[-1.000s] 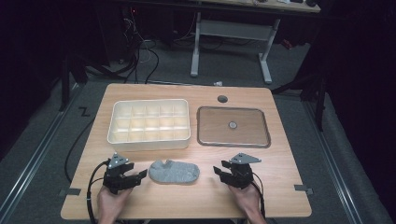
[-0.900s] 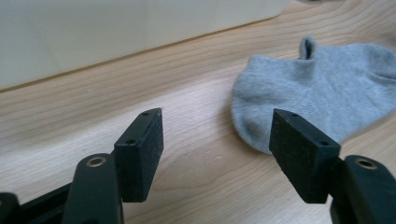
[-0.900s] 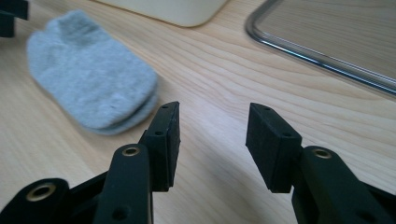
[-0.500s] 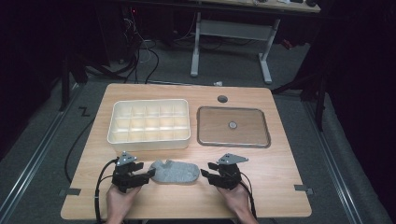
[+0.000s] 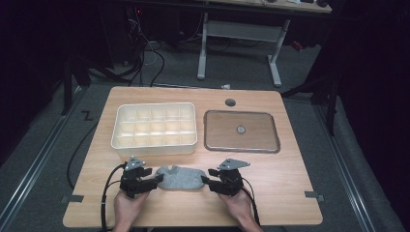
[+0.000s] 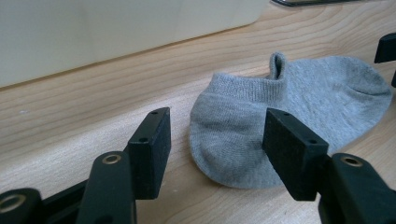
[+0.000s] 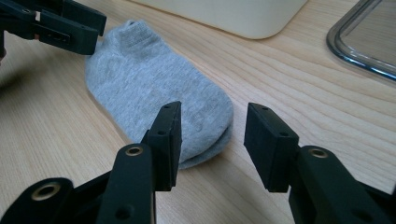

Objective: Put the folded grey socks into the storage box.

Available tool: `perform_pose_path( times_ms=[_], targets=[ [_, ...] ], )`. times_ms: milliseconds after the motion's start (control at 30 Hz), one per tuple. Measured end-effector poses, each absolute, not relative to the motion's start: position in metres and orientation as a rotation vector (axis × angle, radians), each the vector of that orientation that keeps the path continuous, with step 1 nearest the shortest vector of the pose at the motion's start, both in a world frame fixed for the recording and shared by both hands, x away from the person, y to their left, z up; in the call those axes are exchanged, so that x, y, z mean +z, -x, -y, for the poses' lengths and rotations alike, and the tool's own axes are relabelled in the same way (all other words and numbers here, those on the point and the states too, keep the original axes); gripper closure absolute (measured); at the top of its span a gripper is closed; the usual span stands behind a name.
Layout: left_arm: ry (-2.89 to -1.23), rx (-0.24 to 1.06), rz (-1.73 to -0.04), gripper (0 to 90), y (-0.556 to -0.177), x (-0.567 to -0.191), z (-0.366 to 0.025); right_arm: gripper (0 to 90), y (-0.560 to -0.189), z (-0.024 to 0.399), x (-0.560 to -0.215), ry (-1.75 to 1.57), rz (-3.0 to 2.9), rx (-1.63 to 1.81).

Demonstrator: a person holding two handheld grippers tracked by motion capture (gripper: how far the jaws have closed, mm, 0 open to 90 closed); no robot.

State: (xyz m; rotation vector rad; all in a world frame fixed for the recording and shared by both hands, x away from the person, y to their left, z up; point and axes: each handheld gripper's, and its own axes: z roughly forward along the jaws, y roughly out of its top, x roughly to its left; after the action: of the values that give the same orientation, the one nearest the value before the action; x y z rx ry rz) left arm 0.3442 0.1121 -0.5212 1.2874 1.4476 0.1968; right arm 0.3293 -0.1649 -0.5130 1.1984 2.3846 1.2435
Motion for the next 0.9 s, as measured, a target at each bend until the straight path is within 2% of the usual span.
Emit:
perform_pose_path(
  times_ms=[900],
  targets=[
    [-1.381,0.341,-1.424,44.8,-0.347,-0.537,-0.089,60.3,-0.336,0.152,-0.527,-1.153,-2.426,1.049]
  ],
)
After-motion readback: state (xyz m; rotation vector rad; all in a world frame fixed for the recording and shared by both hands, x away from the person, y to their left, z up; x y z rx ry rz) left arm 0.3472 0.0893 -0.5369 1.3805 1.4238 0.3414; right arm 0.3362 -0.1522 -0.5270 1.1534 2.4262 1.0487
